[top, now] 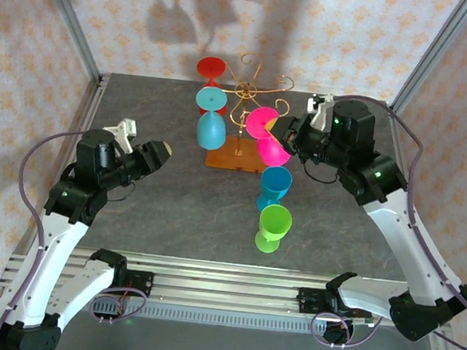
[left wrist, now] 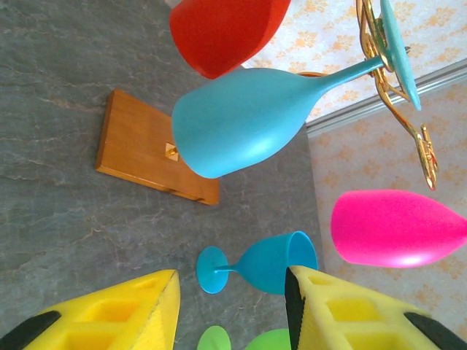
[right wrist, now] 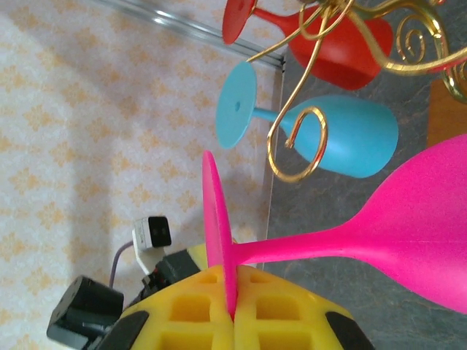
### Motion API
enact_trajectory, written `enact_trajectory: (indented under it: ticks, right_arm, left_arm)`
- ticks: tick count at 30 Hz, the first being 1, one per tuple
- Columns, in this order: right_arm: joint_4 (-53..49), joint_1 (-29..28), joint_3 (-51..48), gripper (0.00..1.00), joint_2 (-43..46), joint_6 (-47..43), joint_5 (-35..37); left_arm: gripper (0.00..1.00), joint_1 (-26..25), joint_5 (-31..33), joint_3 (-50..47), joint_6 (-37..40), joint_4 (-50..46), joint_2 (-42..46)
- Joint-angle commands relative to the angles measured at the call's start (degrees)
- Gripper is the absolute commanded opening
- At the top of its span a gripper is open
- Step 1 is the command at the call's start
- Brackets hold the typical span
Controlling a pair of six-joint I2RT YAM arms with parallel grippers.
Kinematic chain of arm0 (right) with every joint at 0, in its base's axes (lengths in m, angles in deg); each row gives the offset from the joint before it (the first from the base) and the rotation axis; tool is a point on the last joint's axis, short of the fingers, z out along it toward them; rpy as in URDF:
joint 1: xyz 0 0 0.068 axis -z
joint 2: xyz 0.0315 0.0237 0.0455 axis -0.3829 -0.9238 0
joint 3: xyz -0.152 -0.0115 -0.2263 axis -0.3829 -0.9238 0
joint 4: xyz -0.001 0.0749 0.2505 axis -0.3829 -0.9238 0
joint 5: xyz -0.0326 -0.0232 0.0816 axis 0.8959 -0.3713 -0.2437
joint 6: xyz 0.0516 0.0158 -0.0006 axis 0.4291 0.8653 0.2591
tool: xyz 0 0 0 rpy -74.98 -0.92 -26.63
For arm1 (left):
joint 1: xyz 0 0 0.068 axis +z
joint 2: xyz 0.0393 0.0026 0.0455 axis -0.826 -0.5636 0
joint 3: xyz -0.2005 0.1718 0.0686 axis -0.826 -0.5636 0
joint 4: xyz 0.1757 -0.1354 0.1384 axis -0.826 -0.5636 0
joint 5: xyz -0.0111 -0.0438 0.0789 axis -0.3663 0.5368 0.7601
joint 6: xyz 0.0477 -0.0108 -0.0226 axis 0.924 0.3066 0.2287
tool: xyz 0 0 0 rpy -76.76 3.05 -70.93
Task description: Take the wine glass off the wine glass rack
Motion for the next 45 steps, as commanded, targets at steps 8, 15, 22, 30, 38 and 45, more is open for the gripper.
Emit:
enact_trajectory:
  ticks: [8,15,22,30,38,45]
  right_arm:
    - [-4.5,-8.75,-3.04,0.0,6.08,-8.59,2.4]
    - [-4.41,-16.2,-4.34,0.0,7.12,-12.06,5.86]
    - [-6.44,-26.19,0.61,0.0,-0.34,-19.51,10.48]
    - [-2.76,-32.97,0.03,0.0,-8.34,-25.16,14.74]
    - [3.36,-40.23,-5.48,0.0,-12.18,-31.2,26.09]
    - [13.24,-45.61,-13.26,0.0,-15.04,-36.95,35.28]
  left_arm:
    - [0.43,0.48,5.92,1.65,2.99,-9.55,4.33]
    - [0.41,0.5,6.55,0.6,3.51,-15.13,6.94]
    - [0.41,0.51,9.09,-0.98,4.57,-23.42,12.72]
    - [0.42,0.55,8.47,-3.47,2.88,-31.64,17.04]
    - [0.46,0.51,2.97,-5.34,-0.29,-31.29,16.97]
    - [0.5,0.52,-1.86,-6.25,-2.96,-29.56,15.05]
